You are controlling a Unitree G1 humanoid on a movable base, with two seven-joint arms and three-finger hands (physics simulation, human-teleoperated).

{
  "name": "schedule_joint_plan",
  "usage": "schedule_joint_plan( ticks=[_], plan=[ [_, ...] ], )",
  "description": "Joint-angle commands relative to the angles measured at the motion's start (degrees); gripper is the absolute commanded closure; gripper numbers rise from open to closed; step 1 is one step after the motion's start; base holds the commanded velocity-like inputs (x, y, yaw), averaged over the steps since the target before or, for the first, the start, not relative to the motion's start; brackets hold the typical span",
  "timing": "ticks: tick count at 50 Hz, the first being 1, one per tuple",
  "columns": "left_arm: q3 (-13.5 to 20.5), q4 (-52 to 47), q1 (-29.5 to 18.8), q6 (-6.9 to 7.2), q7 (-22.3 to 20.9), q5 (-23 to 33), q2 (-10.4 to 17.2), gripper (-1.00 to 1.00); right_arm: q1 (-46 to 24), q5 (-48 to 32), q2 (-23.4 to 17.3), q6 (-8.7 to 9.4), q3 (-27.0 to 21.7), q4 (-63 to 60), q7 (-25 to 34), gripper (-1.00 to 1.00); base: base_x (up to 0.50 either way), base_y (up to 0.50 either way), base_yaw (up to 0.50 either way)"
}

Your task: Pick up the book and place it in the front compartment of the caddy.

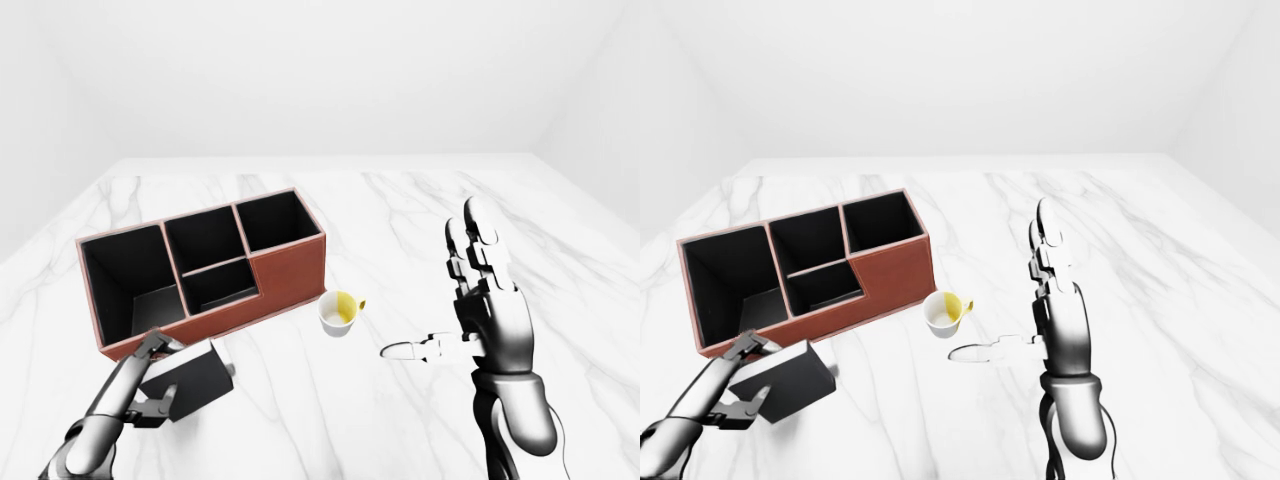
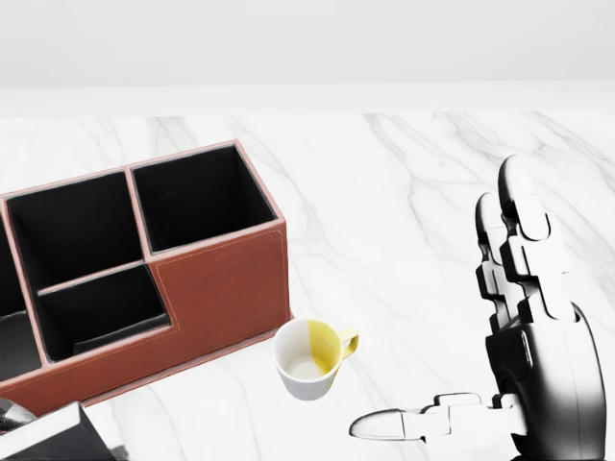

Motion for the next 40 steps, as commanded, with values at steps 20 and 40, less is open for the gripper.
schedule_joint_plan(
  ticks=[20,40],
  plan=[
    [3.4,-25.0,-13.6,-0.04,-5.6,-9.4,9.7,1.0,1.3,1.2,0.6,0.0,-2.6,-3.0,0.8,-0.98,0.0,0.0,0.0],
    [0.4,-25.6,-24.2,4.54,-0.7,-10.6,17.3,1.0,1.5,1.3,1.0,0.0,-3.6,-4.1,1.2,-0.98,0.0,0.0,0.0]
  ],
)
